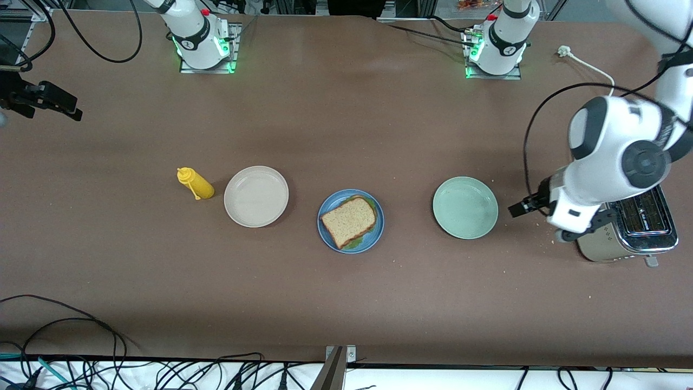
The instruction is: Make sandwich in blue plate with both arms
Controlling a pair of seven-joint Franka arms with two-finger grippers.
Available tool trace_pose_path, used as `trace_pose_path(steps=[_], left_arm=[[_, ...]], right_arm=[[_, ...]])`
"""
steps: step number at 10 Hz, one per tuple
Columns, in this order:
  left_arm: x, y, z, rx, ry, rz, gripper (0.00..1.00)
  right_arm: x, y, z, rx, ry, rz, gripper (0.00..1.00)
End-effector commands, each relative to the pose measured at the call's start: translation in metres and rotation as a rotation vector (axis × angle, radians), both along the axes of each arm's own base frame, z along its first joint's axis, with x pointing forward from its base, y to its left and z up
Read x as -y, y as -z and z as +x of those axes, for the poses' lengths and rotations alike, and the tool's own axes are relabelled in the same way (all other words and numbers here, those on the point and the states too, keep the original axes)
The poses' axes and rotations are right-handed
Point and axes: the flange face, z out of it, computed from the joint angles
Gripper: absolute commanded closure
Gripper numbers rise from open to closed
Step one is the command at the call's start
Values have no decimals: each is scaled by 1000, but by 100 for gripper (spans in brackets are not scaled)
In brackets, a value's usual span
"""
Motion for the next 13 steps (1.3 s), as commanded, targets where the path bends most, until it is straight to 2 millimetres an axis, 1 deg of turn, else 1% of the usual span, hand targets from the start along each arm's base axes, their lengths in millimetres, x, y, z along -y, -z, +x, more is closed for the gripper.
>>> trace_pose_path(steps=[1,2,4,7,8,9,11,12,13], left_arm=[[-11,-91,-1,23,172,-5,0],[-12,-112,0,34,173,-6,0],[-12,-141,2,63,173,-7,0],[-9,-172,2,107,178,-11,0],[-10,-172,0,96,176,-11,0],[-12,-178,-3,100,177,-7,0],[-11,-198,-16,120,189,-26,0],[-18,-205,-26,123,180,-48,0],[-29,-210,-31,130,170,-81,0]], right_arm=[[-1,-3,-1,8,-3,4,0],[-1,-3,-2,6,-4,4,0],[-1,-2,-1,5,-3,5,0],[-1,-2,-1,9,-1,3,0],[-1,-2,-1,9,-1,5,0],[-1,-2,-1,8,0,5,0],[-1,-2,-1,6,0,5,0],[-1,-3,-1,8,-1,5,0],[-1,-2,-1,6,-1,5,0]])
